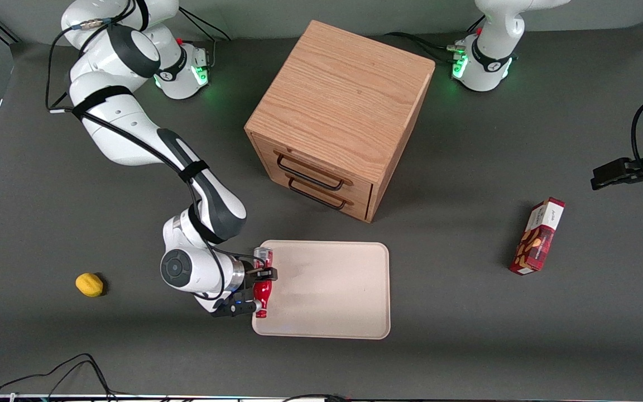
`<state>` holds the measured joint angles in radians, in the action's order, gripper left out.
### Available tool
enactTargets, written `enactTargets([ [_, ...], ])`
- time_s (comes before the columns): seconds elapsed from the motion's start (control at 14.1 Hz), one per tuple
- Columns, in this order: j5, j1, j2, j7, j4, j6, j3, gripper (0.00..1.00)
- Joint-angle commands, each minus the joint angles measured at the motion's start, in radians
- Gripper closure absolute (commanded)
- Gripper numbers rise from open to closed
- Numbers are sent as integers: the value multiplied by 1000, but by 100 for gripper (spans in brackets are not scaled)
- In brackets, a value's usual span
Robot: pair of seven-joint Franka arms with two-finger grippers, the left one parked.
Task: Place coke bottle on tray
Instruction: 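Lower the bottle onto the tray and open the right gripper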
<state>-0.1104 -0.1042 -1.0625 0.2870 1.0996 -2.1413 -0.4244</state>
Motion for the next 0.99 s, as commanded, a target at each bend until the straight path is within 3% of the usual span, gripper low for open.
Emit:
enactTargets([
  [0.0,-18,-8,-24,-20,-35,-20,-7,100],
  [0.5,-17,-15,-57,49,-37,-98,-10,100],
  [0.64,-17,-15,-57,76,-35,-100,-10,9],
  [0.71,-18,-15,-57,84,-34,-100,-8,0],
  [0.92,-20,-17,-57,84,-32,-100,-8,0],
])
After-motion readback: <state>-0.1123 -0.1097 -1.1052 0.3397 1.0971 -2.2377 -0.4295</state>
